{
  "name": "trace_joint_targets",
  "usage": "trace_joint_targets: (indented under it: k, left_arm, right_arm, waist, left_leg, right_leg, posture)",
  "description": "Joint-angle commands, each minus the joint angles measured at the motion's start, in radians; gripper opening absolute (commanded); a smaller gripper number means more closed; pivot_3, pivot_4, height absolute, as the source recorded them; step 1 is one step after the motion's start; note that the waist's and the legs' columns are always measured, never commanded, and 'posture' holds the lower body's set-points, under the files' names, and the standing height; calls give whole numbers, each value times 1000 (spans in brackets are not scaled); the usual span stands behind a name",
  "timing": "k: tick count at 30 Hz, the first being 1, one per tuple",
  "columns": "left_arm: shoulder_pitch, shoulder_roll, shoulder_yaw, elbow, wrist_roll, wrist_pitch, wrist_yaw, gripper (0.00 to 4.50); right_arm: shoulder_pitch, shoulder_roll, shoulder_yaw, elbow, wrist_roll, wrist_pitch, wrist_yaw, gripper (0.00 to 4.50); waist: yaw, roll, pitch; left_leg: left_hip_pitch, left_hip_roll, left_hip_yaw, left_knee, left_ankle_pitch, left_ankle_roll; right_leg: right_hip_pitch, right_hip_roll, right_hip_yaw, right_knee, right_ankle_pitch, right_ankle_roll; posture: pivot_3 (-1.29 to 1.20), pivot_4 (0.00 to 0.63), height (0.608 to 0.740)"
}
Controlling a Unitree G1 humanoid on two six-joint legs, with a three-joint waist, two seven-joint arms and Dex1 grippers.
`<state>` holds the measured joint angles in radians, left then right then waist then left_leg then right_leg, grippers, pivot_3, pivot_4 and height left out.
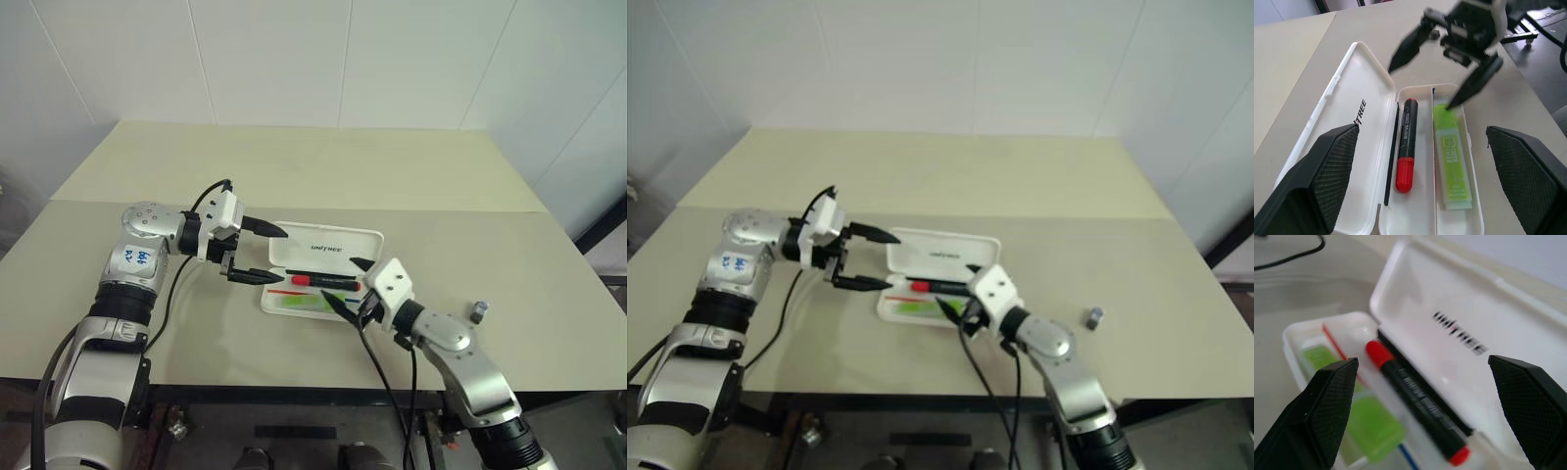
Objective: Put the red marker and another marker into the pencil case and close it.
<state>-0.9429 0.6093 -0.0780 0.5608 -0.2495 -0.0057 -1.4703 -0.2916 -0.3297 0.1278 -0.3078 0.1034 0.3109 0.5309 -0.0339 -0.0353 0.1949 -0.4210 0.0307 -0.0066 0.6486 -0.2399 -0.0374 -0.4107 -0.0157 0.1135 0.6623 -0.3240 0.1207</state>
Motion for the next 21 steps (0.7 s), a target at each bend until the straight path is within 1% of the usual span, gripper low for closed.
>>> trace_joint_targets:
  k: [1,5,6,8,10,13,15,18,21]
  left_arm:
    - [-3,14,32,-36,-20,-12,2,4462]
    - [5,8,38,-43,-32,-14,-4,4462]
    - [6,7,42,-45,-39,-13,-9,4462]
    - [9,7,66,-45,-74,-14,-40,4462]
    - [11,12,78,-37,-88,-17,-59,4462]
    - [15,10,109,-5,-123,-29,-94,4462]
    - [19,7,133,14,-161,-30,-126,4462]
    - [33,19,144,31,-212,-23,-144,4462]
    - [60,42,131,38,-261,-44,-144,4462]
  right_arm:
    - [41,-26,-61,-75,28,14,-10,4500]
    - [114,-69,-130,-85,20,22,-27,4500]
    - [135,-82,-168,-104,48,31,-20,4500]
    - [202,-145,-295,-158,141,69,39,4500]
    - [240,-203,-380,-170,189,90,74,4500]
    - [271,-304,-506,-121,216,128,95,4500]
    - [280,-353,-562,-83,220,146,99,4500]
    - [278,-382,-628,-19,234,174,81,4500]
    - [274,-381,-660,20,238,212,48,4500]
  waist:
    - [1,0,0]
    - [2,0,0]
    - [1,0,0]
    - [3,0,0]
    - [4,0,0]
    - [4,0,0]
    - [0,0,0]
    - [-1,0,0]
    - [-5,0,0]
  left_leg:
    - [0,0,0,0,0,0]
    - [0,0,0,-1,0,0]
    - [0,0,0,-1,0,0]
    - [0,0,1,0,0,0]
    - [0,0,1,-1,0,0]
    - [0,0,0,0,0,0]
    - [1,0,1,0,0,0]
    - [2,1,1,0,0,0]
    - [2,1,1,-1,0,0]
  right_leg:
    - [0,0,0,0,0,0]
    - [0,0,0,-1,0,0]
    - [0,0,0,-1,0,0]
    - [0,0,0,-1,0,0]
    - [0,0,0,-1,0,0]
    - [1,0,0,-2,0,0]
    - [1,0,1,-1,0,0]
    - [1,2,1,-1,1,-1]
    - [1,2,2,-1,1,-1]
  posture:
    - [0,150,740]
    - [0,150,740]
    - [0,150,740]
    - [0,150,740]
    - [0,150,740]
    - [0,150,740]
    - [0,150,740]
    - [0,150,740]
    - [0,150,740]
